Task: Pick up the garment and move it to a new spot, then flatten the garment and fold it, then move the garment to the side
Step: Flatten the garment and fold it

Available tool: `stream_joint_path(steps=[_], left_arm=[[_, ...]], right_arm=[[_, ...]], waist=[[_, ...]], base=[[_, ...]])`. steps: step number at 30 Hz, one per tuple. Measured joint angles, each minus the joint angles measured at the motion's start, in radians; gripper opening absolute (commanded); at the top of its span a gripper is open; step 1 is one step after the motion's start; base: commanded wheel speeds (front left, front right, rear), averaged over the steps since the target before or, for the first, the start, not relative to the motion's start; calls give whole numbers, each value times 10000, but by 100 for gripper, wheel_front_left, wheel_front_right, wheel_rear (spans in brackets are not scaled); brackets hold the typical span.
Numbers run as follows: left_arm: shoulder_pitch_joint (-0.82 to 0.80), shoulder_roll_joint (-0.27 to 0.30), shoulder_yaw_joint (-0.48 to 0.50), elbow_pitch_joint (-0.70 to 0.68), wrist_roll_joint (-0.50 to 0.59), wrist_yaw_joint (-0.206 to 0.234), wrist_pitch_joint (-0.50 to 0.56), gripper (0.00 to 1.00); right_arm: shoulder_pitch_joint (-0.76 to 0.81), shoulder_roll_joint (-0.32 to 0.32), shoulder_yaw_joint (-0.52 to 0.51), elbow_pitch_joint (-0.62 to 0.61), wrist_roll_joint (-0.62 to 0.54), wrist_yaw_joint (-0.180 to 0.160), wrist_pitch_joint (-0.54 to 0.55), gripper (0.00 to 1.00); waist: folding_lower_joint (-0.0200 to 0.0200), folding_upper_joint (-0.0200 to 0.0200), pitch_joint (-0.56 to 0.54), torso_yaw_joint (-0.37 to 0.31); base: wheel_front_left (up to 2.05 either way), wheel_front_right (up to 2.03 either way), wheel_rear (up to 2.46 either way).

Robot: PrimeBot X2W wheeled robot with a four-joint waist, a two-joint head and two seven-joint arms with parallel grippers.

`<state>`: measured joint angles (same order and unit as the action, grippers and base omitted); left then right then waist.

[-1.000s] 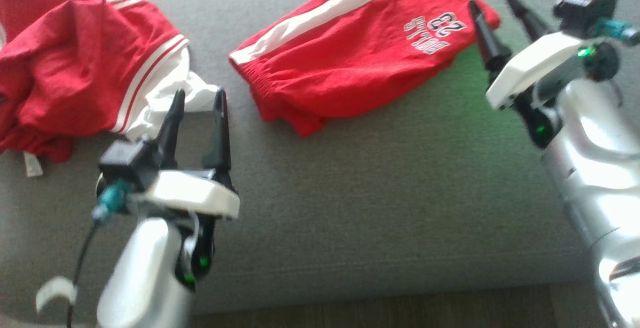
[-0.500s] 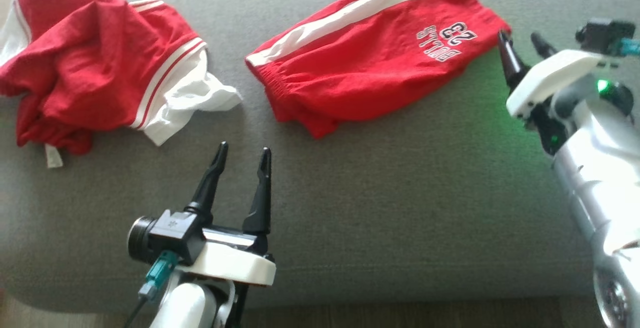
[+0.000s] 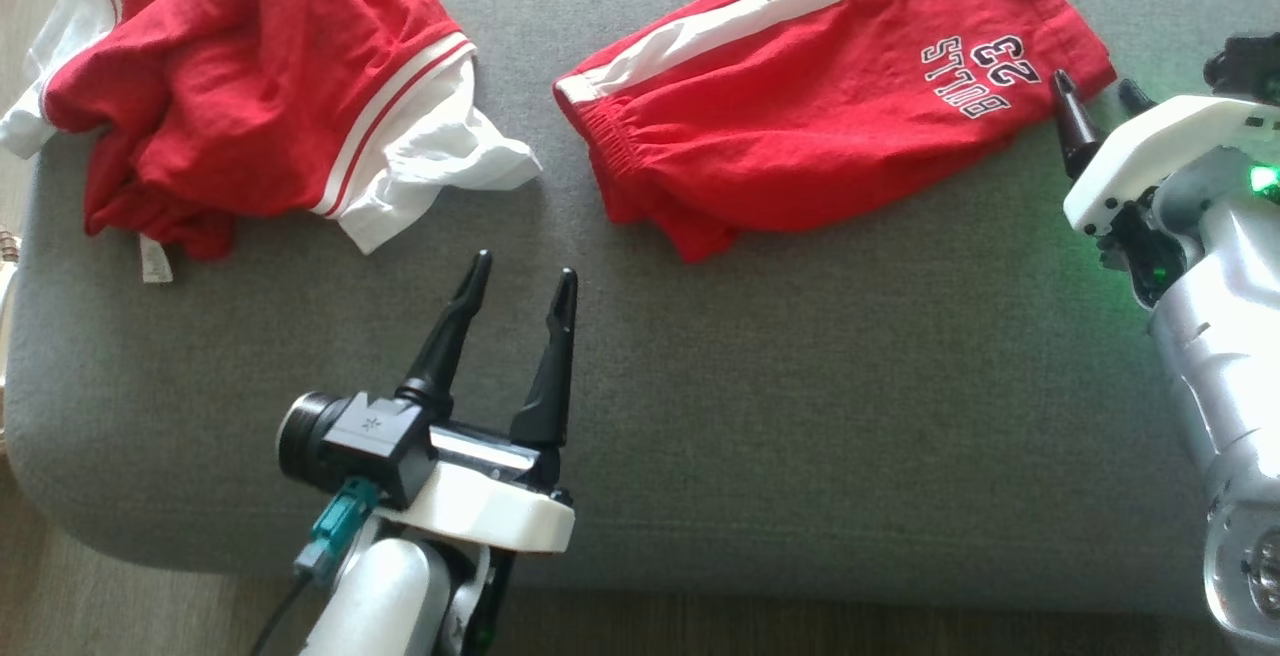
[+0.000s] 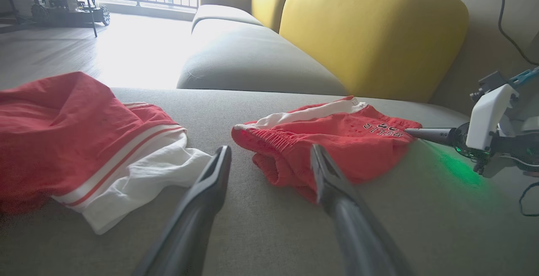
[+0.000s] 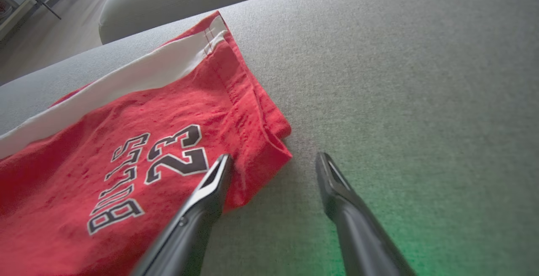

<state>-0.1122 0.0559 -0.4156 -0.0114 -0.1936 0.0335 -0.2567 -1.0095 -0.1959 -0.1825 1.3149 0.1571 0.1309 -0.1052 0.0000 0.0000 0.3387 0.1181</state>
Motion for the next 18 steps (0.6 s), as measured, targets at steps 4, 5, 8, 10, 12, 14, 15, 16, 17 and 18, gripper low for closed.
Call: stream_joint_path(steps=[4,5,8,10,12,14,15,16,17,18], left_arm=[[-18,0,-226,2,-2,-73,0,94],[-33,-8,-267,2,0,-77,0,94],[-205,-12,-286,27,0,-105,0,92],[-328,-12,-305,29,2,-169,0,91],[-398,-13,-314,36,21,-174,0,89],[-397,-13,-326,59,79,-234,0,89],[-397,-15,-337,67,79,-247,0,89],[-397,-15,-345,69,79,-247,0,89],[-396,-15,-364,71,79,-247,0,89],[-396,-15,-364,71,79,-247,0,88]], right_arm=[[0,52,-932,-4,-907,0,102,100],[-1,61,-1175,-6,-1131,0,107,100],[-19,92,-1896,-35,-1774,0,180,100],[-26,128,-2368,-77,-2113,0,186,100],[-27,201,-2790,-167,-2406,0,186,82],[-46,278,-3147,-255,-2723,0,188,20],[-46,320,-3321,-307,-2855,0,188,0],[-46,364,-3432,-355,-3010,2,186,0],[-45,497,-3705,-458,-3277,0,163,0],[-45,497,-3705,-458,-3277,0,163,0]], waist=[[0,0,15,90],[0,0,27,116],[0,0,68,220],[0,0,98,302],[0,0,135,388],[0,0,183,469],[0,0,202,507],[0,0,220,538],[0,0,236,582],[0,0,236,582]], base=[[0,0,0],[0,0,0],[0,0,0],[0,0,0],[0,0,0],[0,0,0],[0,0,0],[0,0,0],[0,0,0],[0,0,0]])
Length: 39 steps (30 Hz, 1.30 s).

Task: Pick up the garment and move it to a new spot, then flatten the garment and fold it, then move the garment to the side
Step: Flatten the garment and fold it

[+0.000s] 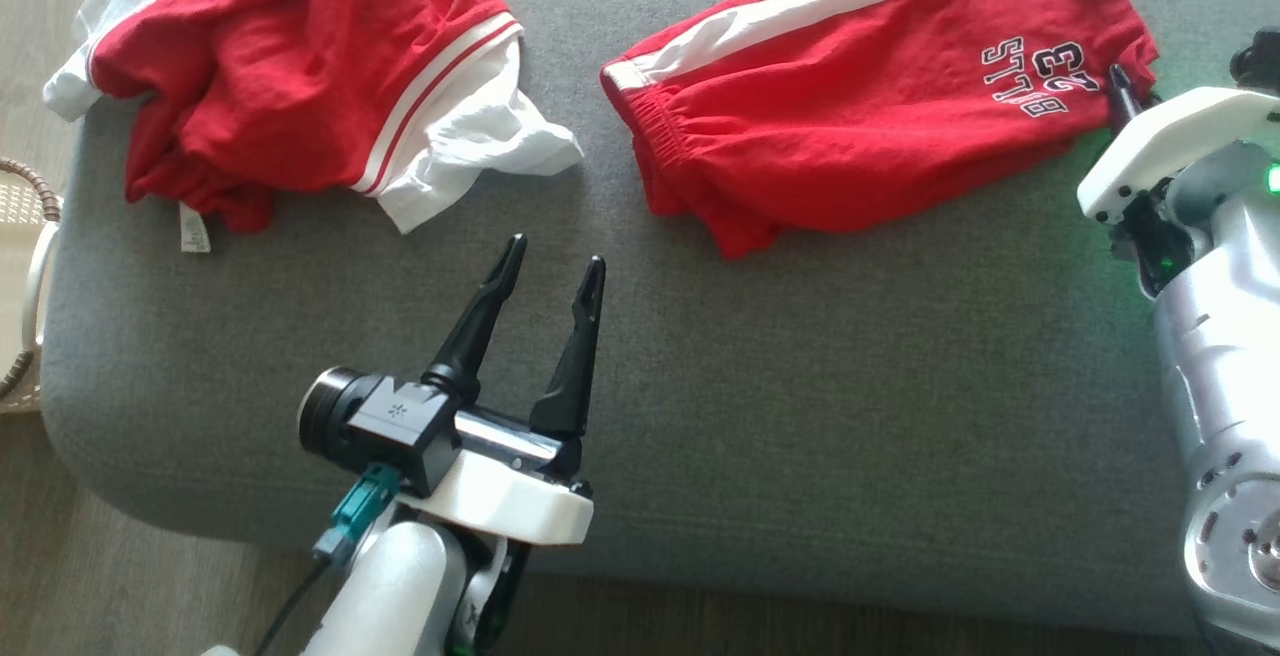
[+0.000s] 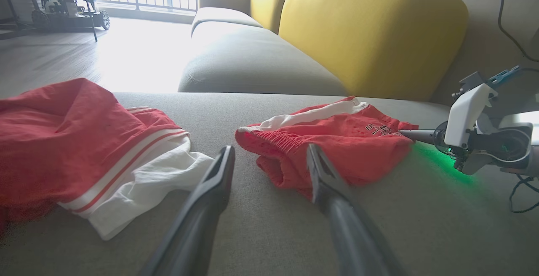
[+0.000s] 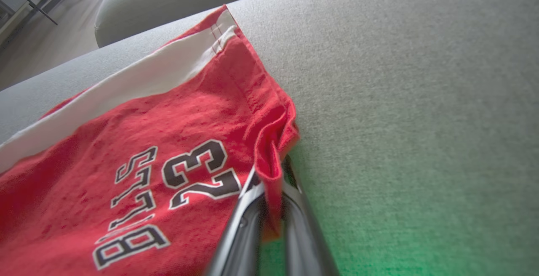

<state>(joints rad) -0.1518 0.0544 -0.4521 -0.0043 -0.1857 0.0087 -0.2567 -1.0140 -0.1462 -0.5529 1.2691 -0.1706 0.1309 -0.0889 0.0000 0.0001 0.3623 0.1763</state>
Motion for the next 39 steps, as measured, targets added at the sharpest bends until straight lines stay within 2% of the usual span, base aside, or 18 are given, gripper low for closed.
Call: stream_joint_path(steps=[8,11,19,29,35,39], left_arm=[[52,0,-2,29,13,10,0,85],[59,-2,42,23,13,4,0,85],[311,0,71,-13,12,2,0,85],[313,2,150,-71,84,-13,0,85],[313,2,165,-69,84,-102,0,85],[312,2,169,-58,84,-178,0,86]], right_arm=[[25,374,-1237,-226,-619,2,-732,0],[53,502,-1808,-372,-671,2,-1003,0],[553,769,-2500,-598,-940,0,-1342,0],[1034,817,-2947,-968,-932,2,-1505,0],[1083,828,-2991,-1085,-828,0,-1505,0],[1072,830,-2516,-1093,-554,0,-1551,0]], waist=[[0,0,-233,-279],[0,0,-346,-540],[-1,0,-627,-1443],[-1,0,-753,-2301],[-1,0,-699,-2361],[0,0,-749,-2269]], base=[[0,0,0],[0,0,0],[0,0,0],[0,0,0],[0,0,0],[0,0,0]])
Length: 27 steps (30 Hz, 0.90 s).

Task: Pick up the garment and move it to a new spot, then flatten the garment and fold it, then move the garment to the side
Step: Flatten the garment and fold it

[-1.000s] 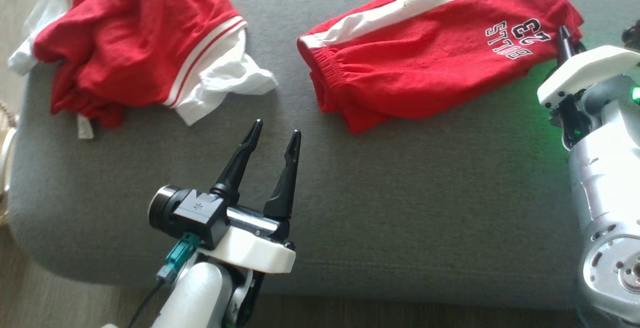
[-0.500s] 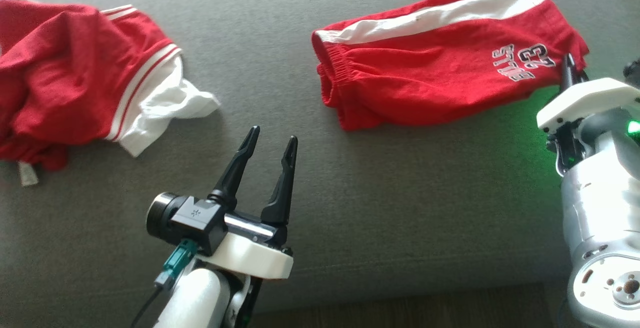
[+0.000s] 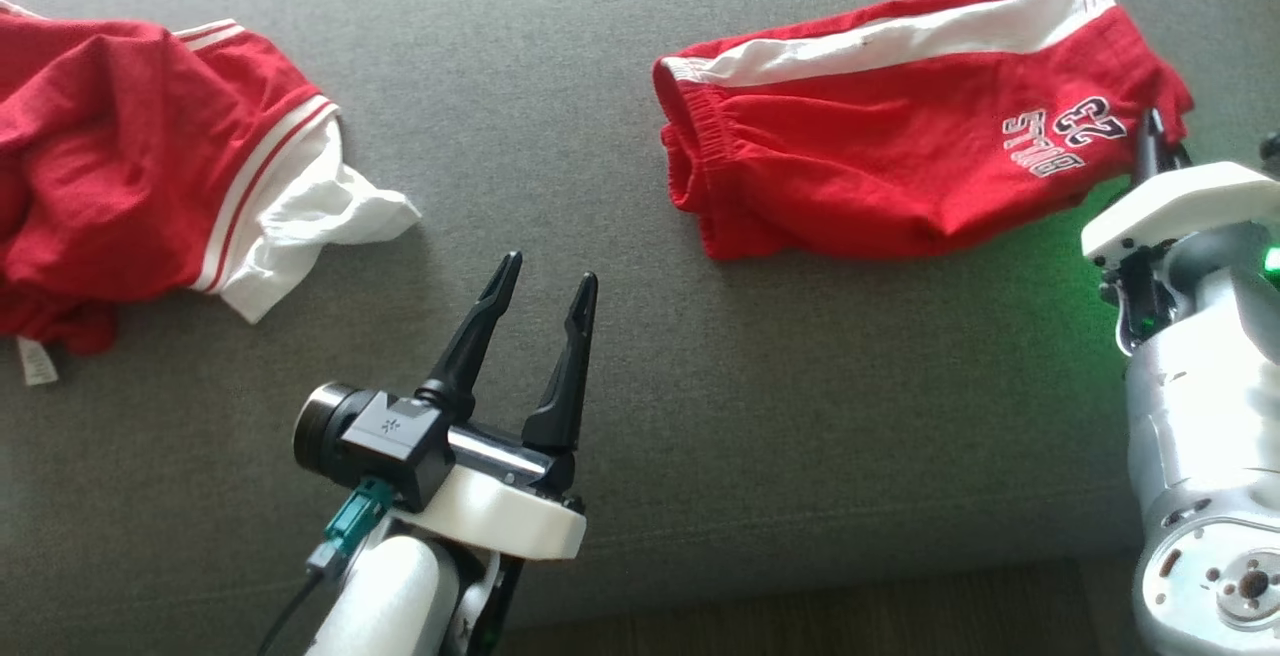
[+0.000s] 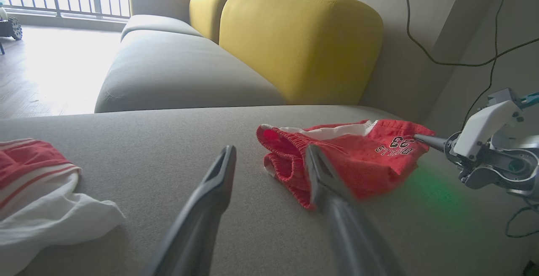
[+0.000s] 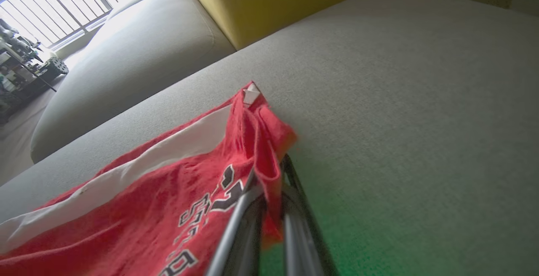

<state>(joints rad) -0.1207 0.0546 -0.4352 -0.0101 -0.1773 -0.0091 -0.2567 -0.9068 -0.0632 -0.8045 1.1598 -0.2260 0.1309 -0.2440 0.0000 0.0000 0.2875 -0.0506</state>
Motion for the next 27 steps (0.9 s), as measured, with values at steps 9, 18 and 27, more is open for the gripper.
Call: stream_joint_path(steps=[9,18,27], left_arm=[[67,0,2,56,-21,15,0,86],[200,0,-15,134,-197,104,0,85],[500,2,6,144,-368,105,0,85]], right_arm=[[-214,-2,2934,-125,1432,0,-44,0],[55,-19,7455,-1406,4784,0,-84,0],[1360,-25,10667,-3398,6454,0,385,0]], waist=[[0,0,-252,459],[0,0,-644,838],[0,0,-742,968]], base=[[0,0,0],[0,0,0],[0,0,0]])
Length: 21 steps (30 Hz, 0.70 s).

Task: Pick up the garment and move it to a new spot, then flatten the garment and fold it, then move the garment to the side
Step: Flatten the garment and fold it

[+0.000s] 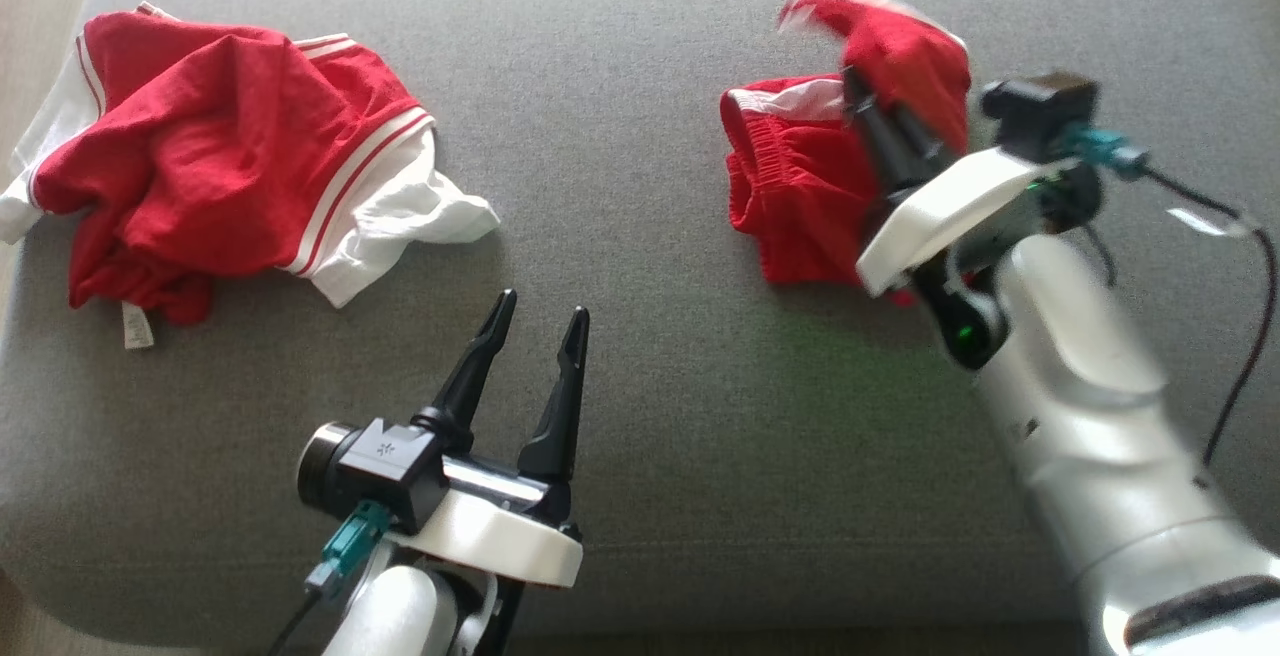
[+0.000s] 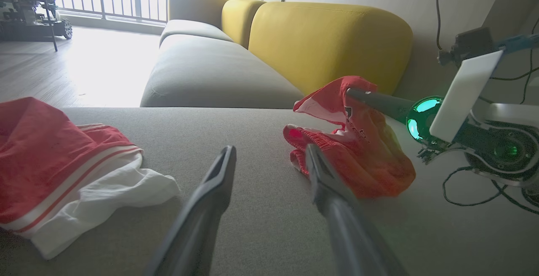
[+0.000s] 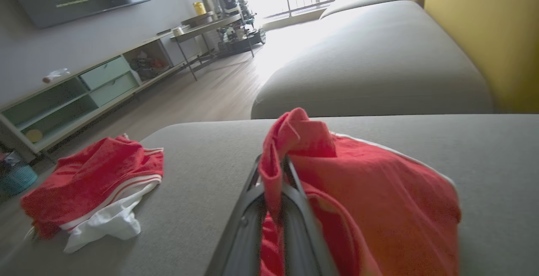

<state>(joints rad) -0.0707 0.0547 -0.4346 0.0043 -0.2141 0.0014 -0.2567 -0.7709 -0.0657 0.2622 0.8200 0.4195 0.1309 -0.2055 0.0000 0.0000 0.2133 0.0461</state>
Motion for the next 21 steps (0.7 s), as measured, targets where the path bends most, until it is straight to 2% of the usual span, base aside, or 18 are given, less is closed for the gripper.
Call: stream_joint_path(steps=[6,11,14,15,16,17,21], left_arm=[[-1,0,-13,-15,-13,27,0,84],[-4,0,-10,-36,-102,77,0,84],[-4,0,-4,-36,-102,77,0,86],[-4,0,-4,-36,-104,79,0,90],[-4,0,-4,-36,-105,84,0,93],[-4,0,-4,-38,-115,84,0,100],[-1,-2,0,-12,-115,88,0,100]], right_arm=[[700,0,924,-777,69,0,334,0],[1554,0,1302,-1193,-194,0,991,0],[1810,-2,1289,-1471,-644,0,1383,0],[1894,-2,1281,-1618,-725,0,1501,4],[1976,-2,1285,-1766,-711,0,1613,41],[2080,-2,1279,-1910,-709,0,1701,100],[2837,-2,1267,-2612,-560,0,1942,100]], waist=[[1,0,108,60],[1,0,202,96],[1,0,203,70],[1,0,195,59],[1,0,186,47],[1,0,176,32],[1,0,48,-27]], base=[[0,0,0],[0,0,0],[0,0,0],[0,0,0],[0,0,0],[0,0,0],[0,0,0]])
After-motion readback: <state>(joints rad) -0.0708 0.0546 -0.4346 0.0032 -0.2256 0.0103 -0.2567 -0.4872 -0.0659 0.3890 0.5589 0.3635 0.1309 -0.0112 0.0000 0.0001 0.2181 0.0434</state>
